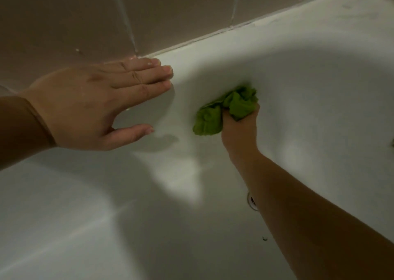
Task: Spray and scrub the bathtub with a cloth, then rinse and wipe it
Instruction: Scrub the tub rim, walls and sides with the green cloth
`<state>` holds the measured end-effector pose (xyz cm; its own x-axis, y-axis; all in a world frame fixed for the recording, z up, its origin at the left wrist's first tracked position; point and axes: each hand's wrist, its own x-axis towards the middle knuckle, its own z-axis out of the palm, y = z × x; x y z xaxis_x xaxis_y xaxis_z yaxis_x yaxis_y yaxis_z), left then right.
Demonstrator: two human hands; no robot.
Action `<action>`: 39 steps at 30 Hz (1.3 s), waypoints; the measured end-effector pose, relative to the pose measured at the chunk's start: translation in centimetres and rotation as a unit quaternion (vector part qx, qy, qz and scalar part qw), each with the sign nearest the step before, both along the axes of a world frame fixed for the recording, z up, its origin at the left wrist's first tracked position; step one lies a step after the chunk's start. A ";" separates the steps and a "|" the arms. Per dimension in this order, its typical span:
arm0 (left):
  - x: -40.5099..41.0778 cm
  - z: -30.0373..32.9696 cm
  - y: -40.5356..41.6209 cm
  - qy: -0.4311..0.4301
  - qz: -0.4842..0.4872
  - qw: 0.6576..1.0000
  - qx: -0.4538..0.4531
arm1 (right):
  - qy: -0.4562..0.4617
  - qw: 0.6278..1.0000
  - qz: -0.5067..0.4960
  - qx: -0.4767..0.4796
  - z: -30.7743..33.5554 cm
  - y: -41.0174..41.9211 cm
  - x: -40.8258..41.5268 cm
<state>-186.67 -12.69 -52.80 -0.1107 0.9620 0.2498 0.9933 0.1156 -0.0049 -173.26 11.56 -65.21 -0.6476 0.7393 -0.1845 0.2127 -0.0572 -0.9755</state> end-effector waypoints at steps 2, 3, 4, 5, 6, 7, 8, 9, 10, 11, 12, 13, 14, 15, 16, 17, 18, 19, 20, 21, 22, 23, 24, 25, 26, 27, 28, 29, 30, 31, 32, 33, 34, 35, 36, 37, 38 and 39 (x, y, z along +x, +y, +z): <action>0.0 0.0 0.1 -0.003 0.003 1.000 0.002 | -0.036 0.999 -0.005 -0.022 -2.6 0.3 0.3; -0.1 0.1 0.2 0.000 0.004 1.000 0.001 | -0.045 0.998 0.007 -0.049 -4.4 -0.1 0.4; -0.1 0.2 0.3 0.002 0.004 1.000 -0.002 | -0.057 0.995 0.027 -0.080 -6.1 -0.9 0.4; 0.0 0.3 0.3 0.004 0.002 1.000 -0.007 | -0.076 0.989 0.049 -0.114 -6.9 -2.1 0.6; 0.0 0.3 0.4 0.005 0.003 1.000 -0.011 | -0.092 0.983 0.077 -0.137 -6.7 -3.4 0.7; 0.0 0.3 0.5 0.004 0.004 1.000 -0.016 | -0.105 0.979 0.098 -0.144 -6.3 -4.4 0.8; 0.0 0.4 0.7 0.004 0.003 1.000 -0.019 | -0.105 0.979 0.105 -0.139 -5.8 -4.9 0.9; 0.0 0.3 0.9 0.003 0.002 1.000 -0.020 | -0.099 0.983 0.096 -0.119 -5.7 -4.9 1.0; -0.1 0.3 1.0 0.001 0.002 1.000 -0.022 | -0.087 0.990 0.076 -0.083 -5.7 -4.4 1.1; -0.1 0.3 1.1 -0.001 0.002 1.000 -0.022 | -0.077 0.995 0.049 -0.040 -6.0 -3.5 1.1; -0.2 0.3 1.3 -0.002 0.000 1.000 -0.022 | -0.065 0.998 0.017 -0.014 -6.2 -2.5 1.2; -0.2 0.3 1.5 -0.004 -0.003 1.000 -0.023 | -0.067 0.998 -0.007 -0.006 -7.2 -1.4 1.3; -0.3 0.3 1.7 -0.005 -0.004 1.000 -0.023 | -0.082 0.996 -0.022 -0.008 -8.2 -0.4 1.4; -0.3 0.3 1.9 -0.005 -0.004 1.000 -0.024 | -0.104 0.994 -0.032 -0.019 -9.3 0.1 1.5; -0.2 0.2 2.1 -0.005 -0.002 1.000 -0.025 | -0.128 0.990 -0.036 -0.040 -10.6 0.4 1.6; -0.1 0.2 2.2 -0.004 0.001 1.000 -0.025 | -0.146 0.987 -0.036 -0.058 -11.8 0.4 1.6; -0.1 0.1 2.3 -0.003 0.003 1.000 -0.024 | -0.161 0.983 -0.034 -0.079 -12.9 0.1 1.6; -0.1 0.2 2.4 -0.001 0.004 1.000 -0.022 | -0.177 0.979 -0.027 -0.097 -13.9 -0.4 1.7; -0.1 0.2 2.6 0.000 0.004 1.000 -0.021 | -0.182 0.976 -0.010 -0.119 -14.3 -1.0 1.7; 0.0 0.2 2.8 -0.002 0.003 1.000 -0.020 | -0.179 0.974 0.015 -0.141 -13.2 -1.7 1.6; 0.0 0.2 3.0 -0.005 0.004 1.000 -0.019 | -0.161 0.973 0.037 -0.159 -11.1 -2.5 1.5; 0.0 0.2 3.0 -0.008 0.007 1.000 -0.020 | -0.145 0.973 0.053 -0.169 -9.9 -2.7 1.3; 0.0 0.2 3.1 -0.008 0.008 1.000 -0.021 | -0.131 0.975 0.053 -0.170 -8.8 -2.6 1.1; 0.0 0.1 3.2 -0.008 0.007 1.000 -0.020 | -0.116 0.980 0.042 -0.155 -7.9 -2.0 1.0; 0.0 0.2 3.3 -0.008 0.006 1.000 -0.018 | -0.104 0.985 0.022 -0.134 -7.6 -1.1 1.0; 0.1 0.3 3.4 -0.007 0.006 1.000 -0.015 | -0.094 0.990 0.003 -0.109 -7.2 0.0 0.9; 0.0 0.3 3.5 -0.006 0.007 1.000 -0.014 | -0.085 0.992 -0.016 -0.089 -6.9 1.1 0.9; 0.0 0.3 3.6 -0.004 0.007 1.000 -0.013 | -0.085 0.993 -0.035 -0.077 -6.9 1.9 0.9; 0.0 0.2 3.7 -0.003 0.008 1.000 -0.015 | -0.090 0.992 -0.051 -0.078 -6.7 2.3 0.7; -0.1 0.2 3.8 -0.002 0.008 1.000 -0.017 | -0.099 0.989 -0.061 -0.093 -6.2 2.3 0.5; -0.1 0.1 3.9 -0.001 0.008 1.000 -0.018 | -0.103 0.985 -0.065 -0.119 -5.9 1.9 0.2; -0.1 0.1 4.1 0.001 0.008 1.000 -0.018 | -0.100 0.984 -0.057 -0.139 -5.5 1.2 -0.1; 0.0 0.2 4.2 0.004 0.008 1.000 -0.017 | -0.096 0.984 -0.035 -0.147 -4.6 0.2 -0.2; 0.0 0.2 4.3 0.007 0.009 1.000 -0.015 | -0.089 0.986 -0.008 -0.140 -3.0 -0.8 -0.2; 0.1 0.3 4.4 0.009 0.009 1.000 -0.015 | -0.076 0.989 0.017 -0.124 -1.3 -1.5 -0.2; 0.1 0.4 4.6 0.009 0.009 1.000 -0.017 | -0.056 0.992 0.027 -0.112 0.3 -1.9 -0.4; 0.1 0.4 4.7 0.008 0.008 1.000 -0.020 | -0.032 0.994 0.022 -0.102 1.6 -1.7 -0.6; 0.1 0.4 4.9 0.006 0.009 1.000 -0.022 | -0.008 0.995 0.002 -0.095 2.6 -1.1 -0.9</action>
<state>-186.54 -7.79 -52.40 -0.1258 0.9697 0.2094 0.9908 0.1334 -0.0225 -174.12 10.51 -62.57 -0.6459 0.6877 -0.3314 0.2295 -0.2392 -0.9435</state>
